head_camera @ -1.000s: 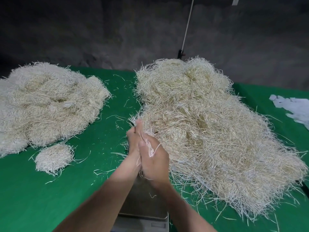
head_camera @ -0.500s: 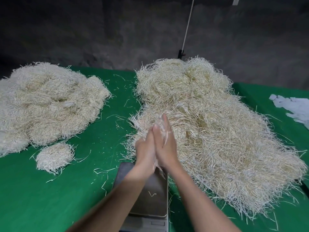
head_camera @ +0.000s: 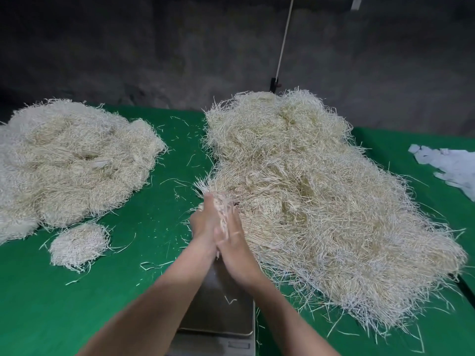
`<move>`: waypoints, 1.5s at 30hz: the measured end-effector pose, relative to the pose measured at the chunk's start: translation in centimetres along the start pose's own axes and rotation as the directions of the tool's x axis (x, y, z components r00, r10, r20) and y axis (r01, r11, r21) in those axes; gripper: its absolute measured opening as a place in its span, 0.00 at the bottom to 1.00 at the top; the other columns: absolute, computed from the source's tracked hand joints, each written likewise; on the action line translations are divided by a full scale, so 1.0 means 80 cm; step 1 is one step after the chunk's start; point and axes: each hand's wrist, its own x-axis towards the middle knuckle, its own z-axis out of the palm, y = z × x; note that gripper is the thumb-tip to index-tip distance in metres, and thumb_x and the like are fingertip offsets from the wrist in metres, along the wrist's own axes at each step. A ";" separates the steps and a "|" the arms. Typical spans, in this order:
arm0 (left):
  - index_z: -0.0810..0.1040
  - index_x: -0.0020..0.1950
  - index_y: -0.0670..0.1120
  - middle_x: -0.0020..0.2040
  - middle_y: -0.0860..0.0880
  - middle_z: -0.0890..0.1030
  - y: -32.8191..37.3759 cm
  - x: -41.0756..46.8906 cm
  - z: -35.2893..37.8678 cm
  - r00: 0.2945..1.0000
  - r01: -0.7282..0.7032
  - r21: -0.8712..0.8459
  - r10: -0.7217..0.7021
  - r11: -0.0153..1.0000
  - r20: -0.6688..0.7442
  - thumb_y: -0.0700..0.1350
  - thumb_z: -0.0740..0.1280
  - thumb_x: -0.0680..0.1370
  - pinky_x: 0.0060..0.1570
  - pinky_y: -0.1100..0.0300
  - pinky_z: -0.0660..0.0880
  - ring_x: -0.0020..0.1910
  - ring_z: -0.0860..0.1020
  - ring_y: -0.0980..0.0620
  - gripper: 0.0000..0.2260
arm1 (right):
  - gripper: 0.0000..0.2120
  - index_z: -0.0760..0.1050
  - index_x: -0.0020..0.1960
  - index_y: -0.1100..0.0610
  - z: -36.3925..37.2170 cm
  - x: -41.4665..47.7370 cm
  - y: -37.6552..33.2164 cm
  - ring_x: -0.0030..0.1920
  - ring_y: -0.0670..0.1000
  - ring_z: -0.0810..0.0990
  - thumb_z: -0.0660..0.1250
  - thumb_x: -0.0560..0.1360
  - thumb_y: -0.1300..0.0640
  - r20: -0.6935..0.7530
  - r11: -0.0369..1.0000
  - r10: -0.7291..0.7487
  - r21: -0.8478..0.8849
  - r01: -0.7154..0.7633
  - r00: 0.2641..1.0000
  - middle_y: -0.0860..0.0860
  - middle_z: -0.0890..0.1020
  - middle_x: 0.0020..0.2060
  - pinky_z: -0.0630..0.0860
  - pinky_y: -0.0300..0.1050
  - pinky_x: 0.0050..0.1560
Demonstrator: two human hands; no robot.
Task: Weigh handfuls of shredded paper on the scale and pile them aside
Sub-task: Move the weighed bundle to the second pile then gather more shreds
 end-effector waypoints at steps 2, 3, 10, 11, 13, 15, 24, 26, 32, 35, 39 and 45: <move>0.64 0.71 0.35 0.68 0.38 0.72 0.002 0.018 -0.007 0.999 0.032 0.027 -0.031 0.999 -0.037 0.59 0.57 0.80 0.60 0.56 0.70 0.63 0.74 0.41 0.31 | 0.28 0.44 0.76 0.37 -0.006 -0.013 0.013 0.71 0.32 0.37 0.55 0.81 0.44 0.075 0.996 -0.059 -0.057 0.063 0.995 0.37 0.40 0.75 0.40 0.32 0.68; 0.62 0.72 0.35 0.69 0.38 0.69 0.002 0.025 -0.009 0.998 0.024 0.017 -0.022 1.000 -0.065 0.59 0.57 0.80 0.63 0.55 0.68 0.65 0.72 0.41 0.31 | 0.26 0.51 0.75 0.36 -0.015 -0.019 0.015 0.71 0.30 0.40 0.58 0.80 0.47 0.071 0.993 -0.097 -0.058 0.102 0.993 0.37 0.44 0.75 0.43 0.29 0.67; 0.64 0.71 0.39 0.64 0.42 0.75 -0.005 0.006 0.000 0.990 -0.140 -0.059 0.140 0.988 0.007 0.53 0.61 0.80 0.58 0.51 0.74 0.60 0.76 0.45 0.25 | 0.23 0.59 0.65 0.32 -0.026 -0.016 -0.019 0.74 0.37 0.50 0.63 0.73 0.40 -0.378 0.969 -0.243 -0.048 0.243 0.893 0.32 0.52 0.74 0.50 0.33 0.69; 0.66 0.69 0.40 0.58 0.45 0.80 -0.009 -0.008 0.003 0.978 -0.178 -0.074 0.184 0.981 0.093 0.52 0.62 0.80 0.50 0.54 0.78 0.54 0.80 0.50 0.22 | 0.27 0.50 0.69 0.29 -0.031 -0.001 -0.031 0.74 0.37 0.45 0.59 0.75 0.37 -0.338 0.966 -0.254 -0.130 0.223 0.906 0.34 0.45 0.75 0.44 0.36 0.70; 0.67 0.70 0.43 0.56 0.47 0.81 -0.009 -0.031 0.008 0.946 -0.138 -0.103 0.162 0.985 0.280 0.59 0.60 0.78 0.48 0.57 0.79 0.54 0.80 0.54 0.27 | 0.25 0.45 0.71 0.29 -0.046 0.026 -0.049 0.74 0.38 0.44 0.53 0.79 0.38 -0.256 0.972 -0.205 -0.166 0.166 0.945 0.36 0.44 0.75 0.44 0.47 0.74; 0.65 0.73 0.47 0.64 0.46 0.74 0.006 -0.033 0.011 0.951 -0.019 -0.088 0.045 0.996 0.305 0.68 0.53 0.75 0.60 0.50 0.73 0.65 0.73 0.48 0.34 | 0.20 0.52 0.71 0.31 -0.047 0.037 -0.045 0.70 0.33 0.51 0.49 0.81 0.41 -0.186 0.994 -0.109 -0.007 0.109 0.977 0.31 0.52 0.72 0.53 0.49 0.75; 0.78 0.46 0.43 0.44 0.45 0.82 0.004 -0.020 0.004 0.950 -0.188 0.110 0.152 0.976 0.273 0.51 0.61 0.81 0.44 0.52 0.78 0.46 0.82 0.48 0.13 | 0.17 0.65 0.69 0.40 -0.033 0.032 -0.034 0.68 0.32 0.61 0.56 0.81 0.48 -0.308 0.976 -0.207 0.000 0.217 0.929 0.37 0.66 0.69 0.56 0.30 0.69; 0.76 0.53 0.40 0.43 0.43 0.80 0.016 -0.022 0.003 0.962 -0.108 -0.084 0.126 0.991 0.243 0.55 0.58 0.81 0.48 0.48 0.78 0.48 0.82 0.43 0.19 | 0.09 0.79 0.52 0.46 -0.036 0.030 -0.031 0.46 0.35 0.79 0.60 0.80 0.52 -0.358 0.967 -0.149 0.143 0.212 0.922 0.37 0.81 0.46 0.75 0.30 0.47; 0.76 0.62 0.44 0.57 0.43 0.81 -0.010 -0.042 -0.004 0.918 0.109 -0.049 -0.081 0.993 0.388 0.66 0.61 0.72 0.59 0.43 0.74 0.56 0.80 0.43 0.30 | 0.08 0.74 0.52 0.54 -0.061 0.050 -0.024 0.49 0.32 0.71 0.57 0.81 0.54 -0.595 0.956 0.019 0.247 0.161 0.803 0.47 0.77 0.53 0.67 0.27 0.49; 0.78 0.45 0.42 0.39 0.43 0.82 -0.002 -0.021 -0.001 0.970 0.081 -0.236 -0.022 0.968 0.242 0.55 0.65 0.77 0.38 0.55 0.79 0.35 0.80 0.45 0.16 | 0.10 0.69 0.43 0.49 -0.029 0.026 -0.013 0.44 0.35 0.68 0.52 0.79 0.49 -0.513 0.976 -0.216 -0.128 0.175 0.830 0.44 0.72 0.43 0.63 0.35 0.45; 0.74 0.45 0.44 0.36 0.47 0.76 -0.016 -0.024 0.004 0.948 -0.216 -0.244 0.263 0.945 0.178 0.52 0.64 0.78 0.26 0.66 0.71 0.29 0.75 0.56 0.11 | 0.17 0.67 0.40 0.51 -0.022 0.028 -0.015 0.37 0.43 0.69 0.52 0.78 0.40 -0.468 0.954 -0.244 -0.271 0.125 0.849 0.44 0.72 0.37 0.66 0.42 0.41; 0.74 0.42 0.42 0.26 0.51 0.74 0.001 -0.017 0.009 0.977 -0.060 -0.238 0.105 0.969 0.183 0.51 0.62 0.80 0.22 0.67 0.68 0.23 0.73 0.55 0.14 | 0.20 0.68 0.30 0.48 -0.020 0.032 -0.017 0.25 0.42 0.67 0.56 0.81 0.55 -0.578 0.994 -0.102 -0.019 0.112 0.810 0.44 0.71 0.22 0.64 0.35 0.24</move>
